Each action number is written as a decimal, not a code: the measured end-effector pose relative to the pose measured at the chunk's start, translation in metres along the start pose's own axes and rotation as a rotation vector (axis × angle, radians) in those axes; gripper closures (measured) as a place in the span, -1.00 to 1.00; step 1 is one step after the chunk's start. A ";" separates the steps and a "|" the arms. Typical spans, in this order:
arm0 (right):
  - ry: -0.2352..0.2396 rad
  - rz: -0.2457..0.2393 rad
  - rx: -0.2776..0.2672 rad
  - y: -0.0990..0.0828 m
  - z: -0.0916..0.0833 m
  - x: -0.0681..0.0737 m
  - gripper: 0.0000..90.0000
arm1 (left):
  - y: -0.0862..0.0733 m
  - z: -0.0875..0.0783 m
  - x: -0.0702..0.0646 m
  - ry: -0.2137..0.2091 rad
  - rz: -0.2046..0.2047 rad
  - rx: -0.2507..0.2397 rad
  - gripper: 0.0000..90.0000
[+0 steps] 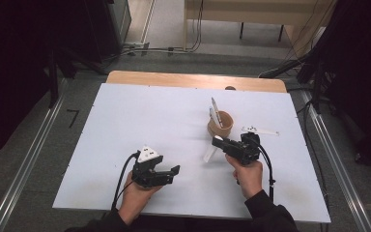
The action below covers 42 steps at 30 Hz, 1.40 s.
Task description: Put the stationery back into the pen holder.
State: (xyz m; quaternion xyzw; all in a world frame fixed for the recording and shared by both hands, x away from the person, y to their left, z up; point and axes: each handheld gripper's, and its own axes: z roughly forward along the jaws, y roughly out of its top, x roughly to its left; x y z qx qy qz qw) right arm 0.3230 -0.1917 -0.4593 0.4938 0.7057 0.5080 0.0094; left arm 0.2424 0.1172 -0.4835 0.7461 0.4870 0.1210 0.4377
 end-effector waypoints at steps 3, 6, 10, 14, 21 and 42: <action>-0.036 -0.036 -0.004 0.001 -0.002 0.002 0.40 | 0.000 -0.002 0.008 0.020 -0.014 -0.003 -0.46; -0.054 -0.060 -0.012 0.003 -0.005 0.003 0.40 | 0.000 -0.004 0.016 0.049 -0.022 -0.007 -0.48; -0.068 -0.067 -0.024 0.005 -0.008 0.003 0.40 | 0.001 -0.007 0.025 0.064 -0.042 -0.006 -0.50; -0.071 -0.068 -0.030 0.007 -0.010 0.001 0.40 | 0.001 -0.008 0.030 0.070 -0.058 -0.012 -0.51; -0.082 -0.076 -0.052 0.012 -0.015 0.001 0.40 | 0.002 -0.011 0.031 0.080 -0.058 -0.027 -0.51; -0.118 -0.099 -0.080 0.032 -0.020 -0.001 0.40 | 0.002 -0.010 0.030 0.083 -0.051 -0.027 -0.51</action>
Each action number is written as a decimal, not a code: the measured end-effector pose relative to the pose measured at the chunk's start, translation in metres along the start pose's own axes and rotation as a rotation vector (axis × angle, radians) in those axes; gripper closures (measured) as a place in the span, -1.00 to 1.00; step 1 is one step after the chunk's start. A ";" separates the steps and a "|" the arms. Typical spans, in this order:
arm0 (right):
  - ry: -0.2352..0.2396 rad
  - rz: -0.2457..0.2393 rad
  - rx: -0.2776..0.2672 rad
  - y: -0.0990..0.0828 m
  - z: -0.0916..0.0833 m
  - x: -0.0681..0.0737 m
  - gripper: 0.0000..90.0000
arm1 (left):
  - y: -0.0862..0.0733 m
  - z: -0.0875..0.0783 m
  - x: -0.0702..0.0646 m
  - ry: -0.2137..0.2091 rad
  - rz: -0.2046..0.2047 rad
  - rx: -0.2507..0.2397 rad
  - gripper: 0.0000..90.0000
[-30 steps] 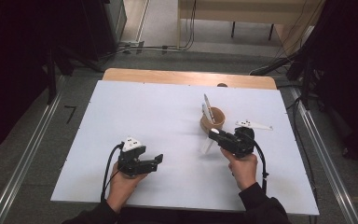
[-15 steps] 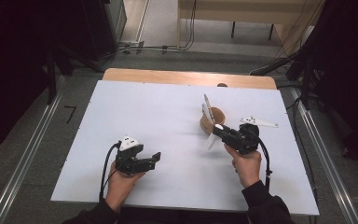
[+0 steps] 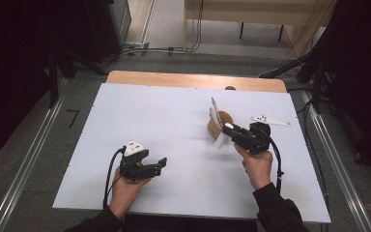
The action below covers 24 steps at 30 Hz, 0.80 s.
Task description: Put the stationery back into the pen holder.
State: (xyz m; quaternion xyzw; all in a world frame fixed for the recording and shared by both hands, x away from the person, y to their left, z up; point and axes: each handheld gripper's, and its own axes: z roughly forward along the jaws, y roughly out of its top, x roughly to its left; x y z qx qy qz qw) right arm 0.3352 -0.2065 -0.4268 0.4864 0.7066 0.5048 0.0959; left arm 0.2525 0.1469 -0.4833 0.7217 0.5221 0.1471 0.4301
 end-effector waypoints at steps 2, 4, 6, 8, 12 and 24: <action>-0.001 0.001 -0.008 0.003 0.000 -0.001 0.40 | 0.000 0.000 0.000 0.001 0.001 -0.001 -0.51; -0.002 0.005 -0.015 0.006 0.000 -0.001 0.40 | 0.000 0.000 0.001 0.001 0.001 -0.001 -0.51; -0.003 0.006 -0.024 0.008 -0.001 -0.002 0.40 | 0.000 -0.001 0.001 0.002 0.000 -0.001 -0.51; -0.003 0.012 -0.031 0.010 -0.001 -0.004 0.40 | 0.000 -0.001 0.002 0.001 -0.001 -0.002 -0.51; -0.002 0.012 -0.042 0.015 -0.001 -0.005 0.40 | 0.001 -0.001 0.002 0.000 -0.001 -0.003 -0.51; -0.002 0.024 -0.078 0.027 0.002 -0.008 0.40 | 0.002 -0.003 0.003 -0.003 -0.004 -0.008 -0.51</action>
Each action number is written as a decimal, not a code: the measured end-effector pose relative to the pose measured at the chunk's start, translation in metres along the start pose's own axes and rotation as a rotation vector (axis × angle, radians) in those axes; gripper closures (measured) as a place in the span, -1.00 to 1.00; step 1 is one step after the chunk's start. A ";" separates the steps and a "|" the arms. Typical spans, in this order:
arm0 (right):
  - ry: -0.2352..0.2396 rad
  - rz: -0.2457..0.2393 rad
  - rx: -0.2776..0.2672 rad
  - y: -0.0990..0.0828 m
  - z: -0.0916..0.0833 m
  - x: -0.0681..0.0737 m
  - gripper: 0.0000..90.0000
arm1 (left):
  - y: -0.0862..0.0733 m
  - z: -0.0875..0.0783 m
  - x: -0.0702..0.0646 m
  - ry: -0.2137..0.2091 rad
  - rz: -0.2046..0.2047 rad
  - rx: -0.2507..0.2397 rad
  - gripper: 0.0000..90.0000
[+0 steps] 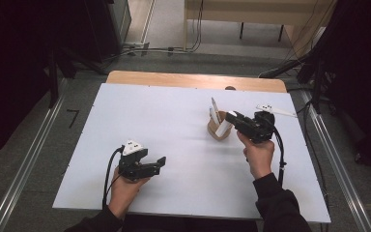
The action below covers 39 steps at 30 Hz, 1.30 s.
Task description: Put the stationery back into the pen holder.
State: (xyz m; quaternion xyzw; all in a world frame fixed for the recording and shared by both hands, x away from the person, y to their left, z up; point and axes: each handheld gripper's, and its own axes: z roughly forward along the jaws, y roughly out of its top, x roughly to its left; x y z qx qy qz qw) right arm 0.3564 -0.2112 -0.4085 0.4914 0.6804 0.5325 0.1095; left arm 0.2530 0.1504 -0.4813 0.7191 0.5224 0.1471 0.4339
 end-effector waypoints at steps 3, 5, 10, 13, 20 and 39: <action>0.000 0.005 -0.010 0.003 0.002 0.000 0.40 | 0.000 0.000 0.000 0.000 0.000 -0.001 -0.51; -0.002 0.007 -0.017 0.004 0.002 -0.001 0.40 | 0.000 0.000 0.000 -0.001 0.000 0.000 -0.51; -0.014 0.015 -0.040 0.006 0.002 -0.003 0.40 | 0.001 -0.001 0.002 0.002 -0.006 -0.006 -0.51; -0.024 0.021 -0.056 0.007 0.001 -0.005 0.40 | 0.001 -0.001 0.002 0.001 -0.006 -0.007 -0.51; -0.046 0.028 -0.089 0.008 0.004 -0.011 0.40 | 0.001 -0.001 0.003 0.007 -0.010 -0.009 -0.51; -0.174 -0.098 -0.047 0.001 0.026 -0.013 0.39 | 0.000 0.000 0.003 0.006 -0.007 -0.002 -0.51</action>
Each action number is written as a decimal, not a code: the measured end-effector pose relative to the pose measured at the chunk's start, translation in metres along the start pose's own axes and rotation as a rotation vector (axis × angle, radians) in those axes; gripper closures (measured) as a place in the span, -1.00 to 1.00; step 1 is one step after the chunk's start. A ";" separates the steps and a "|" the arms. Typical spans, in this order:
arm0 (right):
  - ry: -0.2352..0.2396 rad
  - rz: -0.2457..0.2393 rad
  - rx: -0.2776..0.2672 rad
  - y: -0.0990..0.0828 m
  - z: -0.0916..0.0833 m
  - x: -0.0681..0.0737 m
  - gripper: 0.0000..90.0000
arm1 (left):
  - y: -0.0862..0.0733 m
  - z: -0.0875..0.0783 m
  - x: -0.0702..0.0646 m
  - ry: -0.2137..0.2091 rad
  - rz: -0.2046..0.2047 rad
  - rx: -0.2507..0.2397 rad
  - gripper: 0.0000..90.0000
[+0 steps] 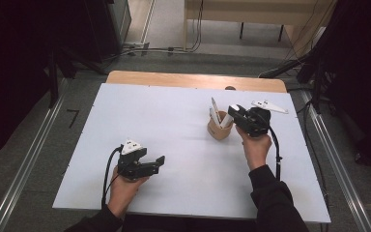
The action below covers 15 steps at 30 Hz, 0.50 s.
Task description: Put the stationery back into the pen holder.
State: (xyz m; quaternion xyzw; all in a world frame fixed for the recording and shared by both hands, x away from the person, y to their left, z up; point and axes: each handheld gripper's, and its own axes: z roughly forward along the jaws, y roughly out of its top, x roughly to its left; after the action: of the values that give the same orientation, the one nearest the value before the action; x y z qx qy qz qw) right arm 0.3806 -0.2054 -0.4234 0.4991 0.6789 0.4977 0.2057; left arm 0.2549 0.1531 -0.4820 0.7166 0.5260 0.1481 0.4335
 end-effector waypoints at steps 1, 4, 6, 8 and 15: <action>-0.009 -0.010 0.006 -0.001 0.002 0.001 0.38 | 0.000 0.000 0.000 0.000 0.000 -0.001 -0.51; -0.015 -0.027 0.019 -0.002 0.003 0.002 0.31 | 0.000 0.000 0.000 -0.002 0.001 -0.001 -0.51; -0.009 -0.032 0.020 -0.002 0.003 0.002 0.19 | 0.000 0.000 0.000 -0.001 0.001 0.000 -0.51; -0.009 -0.037 0.025 -0.002 0.003 0.002 0.19 | 0.000 0.001 0.000 -0.001 0.000 0.000 -0.51; 0.000 -0.026 0.045 -0.003 0.002 0.000 0.00 | 0.000 0.000 0.000 -0.001 0.001 -0.001 -0.51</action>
State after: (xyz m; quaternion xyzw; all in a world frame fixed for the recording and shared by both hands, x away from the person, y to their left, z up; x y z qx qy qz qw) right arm 0.3808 -0.2041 -0.4266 0.4948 0.6962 0.4798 0.2009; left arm 0.2550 0.1528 -0.4823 0.7168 0.5253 0.1480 0.4340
